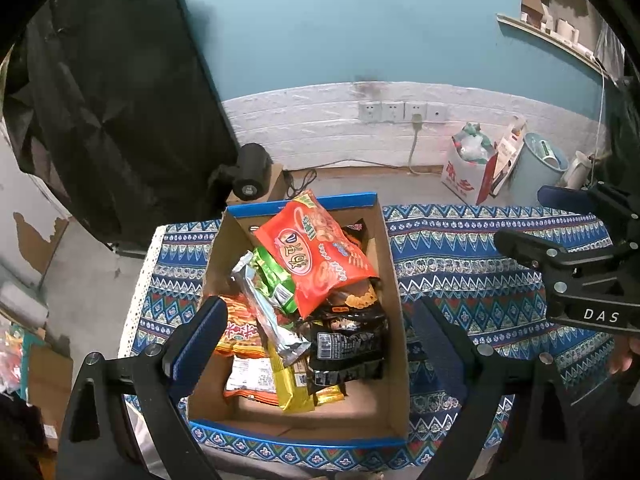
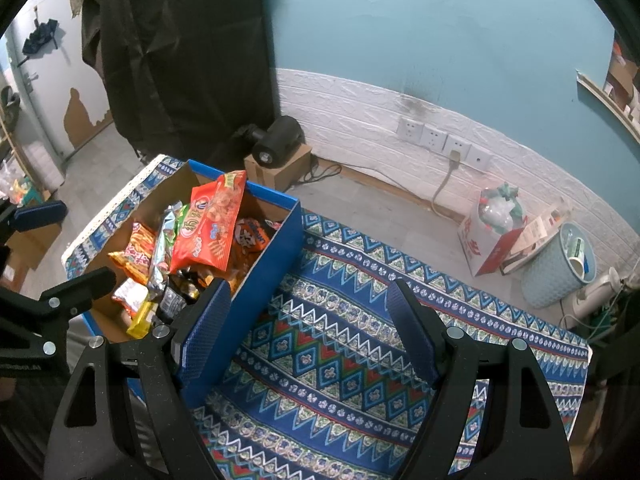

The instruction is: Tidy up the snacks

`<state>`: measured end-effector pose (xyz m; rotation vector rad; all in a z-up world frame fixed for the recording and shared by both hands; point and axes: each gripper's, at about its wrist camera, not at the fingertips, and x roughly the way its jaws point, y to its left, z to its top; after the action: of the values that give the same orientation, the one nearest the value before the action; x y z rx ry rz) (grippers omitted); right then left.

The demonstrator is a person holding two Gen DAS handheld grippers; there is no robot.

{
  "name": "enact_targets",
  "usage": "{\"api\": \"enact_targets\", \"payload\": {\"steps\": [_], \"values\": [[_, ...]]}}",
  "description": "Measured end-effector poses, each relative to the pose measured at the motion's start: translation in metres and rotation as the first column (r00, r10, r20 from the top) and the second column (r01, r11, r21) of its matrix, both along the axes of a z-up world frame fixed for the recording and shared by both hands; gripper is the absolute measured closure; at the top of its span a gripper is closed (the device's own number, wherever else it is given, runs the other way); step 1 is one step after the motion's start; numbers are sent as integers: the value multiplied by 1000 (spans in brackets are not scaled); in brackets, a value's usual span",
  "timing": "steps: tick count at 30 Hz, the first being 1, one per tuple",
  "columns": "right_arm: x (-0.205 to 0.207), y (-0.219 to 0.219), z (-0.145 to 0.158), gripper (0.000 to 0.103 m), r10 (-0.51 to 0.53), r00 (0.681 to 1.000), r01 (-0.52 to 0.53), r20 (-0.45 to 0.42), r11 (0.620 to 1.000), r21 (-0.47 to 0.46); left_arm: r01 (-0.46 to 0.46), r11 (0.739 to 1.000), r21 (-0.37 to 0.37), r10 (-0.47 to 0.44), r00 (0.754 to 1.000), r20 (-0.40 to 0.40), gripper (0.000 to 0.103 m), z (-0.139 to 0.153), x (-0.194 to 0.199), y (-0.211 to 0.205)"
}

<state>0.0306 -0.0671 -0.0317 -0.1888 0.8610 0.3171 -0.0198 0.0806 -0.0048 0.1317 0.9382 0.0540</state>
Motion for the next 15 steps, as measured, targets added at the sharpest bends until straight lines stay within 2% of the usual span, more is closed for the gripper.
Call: {"api": "enact_targets", "payload": {"steps": [15], "values": [[0, -1, 1, 24, -1, 1000, 1, -1, 1000, -1, 8, 1000, -12, -8, 1000, -13, 8, -2, 0, -1]]}}
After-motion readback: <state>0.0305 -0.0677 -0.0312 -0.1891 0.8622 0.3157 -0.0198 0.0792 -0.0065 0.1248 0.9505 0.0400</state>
